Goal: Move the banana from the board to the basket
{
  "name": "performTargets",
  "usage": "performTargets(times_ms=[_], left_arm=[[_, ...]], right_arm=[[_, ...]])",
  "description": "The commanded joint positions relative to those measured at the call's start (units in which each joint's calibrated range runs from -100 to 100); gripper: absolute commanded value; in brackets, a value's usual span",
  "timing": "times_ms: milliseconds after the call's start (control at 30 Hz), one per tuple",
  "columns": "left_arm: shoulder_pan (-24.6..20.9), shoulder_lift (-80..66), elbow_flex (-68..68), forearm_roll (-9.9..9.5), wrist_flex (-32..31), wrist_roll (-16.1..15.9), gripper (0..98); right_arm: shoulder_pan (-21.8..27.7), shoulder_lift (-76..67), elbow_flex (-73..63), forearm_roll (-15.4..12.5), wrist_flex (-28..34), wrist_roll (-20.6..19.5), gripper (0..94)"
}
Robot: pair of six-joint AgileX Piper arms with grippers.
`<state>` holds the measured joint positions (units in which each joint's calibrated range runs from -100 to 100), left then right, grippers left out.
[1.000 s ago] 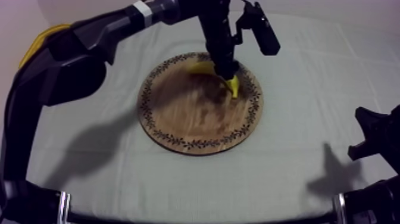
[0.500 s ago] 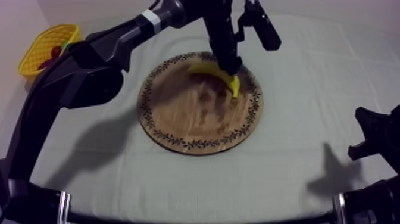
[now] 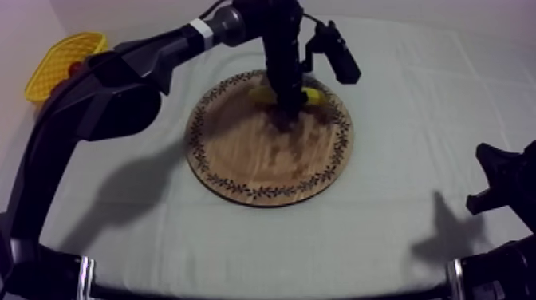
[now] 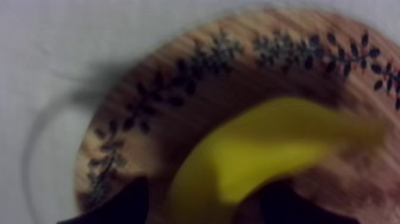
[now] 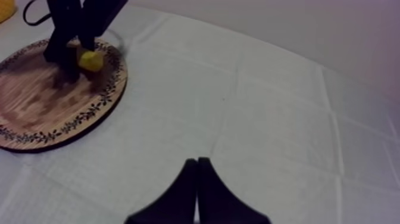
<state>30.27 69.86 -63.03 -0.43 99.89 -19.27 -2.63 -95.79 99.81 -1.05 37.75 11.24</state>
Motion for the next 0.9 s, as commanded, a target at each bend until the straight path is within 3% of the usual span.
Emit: performTargets(times_ms=[0, 100, 333, 433, 700, 867], left_arm=[[-0.1, 0.0, -0.4, 0.18, -0.1, -0.1, 67.7], [-0.2, 0.1, -1.1, 0.31, -0.1, -0.2, 61.5], [-0.1, -0.7, -1.4, 0.79, -0.1, 0.6, 24.8], [-0.1, -2.6, 0.3, 0.89, -0.1, 1.6, 13.8], [-1.1, -13.9, 12.2, 1.15, -0.7, 5.1, 7.0], [-4.5, -26.9, 23.5, 1.5, -3.1, 8.3, 6.4]], right_arm=[[0.0, 0.0, 0.0, 0.0, 0.1, 0.0, 0.2], [0.0, 0.0, 0.0, 0.0, 0.1, 0.0, 0.2], [0.0, 0.0, 0.0, 0.0, 0.1, 0.0, 0.2], [0.0, 0.0, 0.0, 0.0, 0.1, 0.0, 0.2], [0.0, 0.0, 0.0, 0.0, 0.1, 0.0, 0.2], [0.0, 0.0, 0.0, 0.0, 0.1, 0.0, 0.2]])
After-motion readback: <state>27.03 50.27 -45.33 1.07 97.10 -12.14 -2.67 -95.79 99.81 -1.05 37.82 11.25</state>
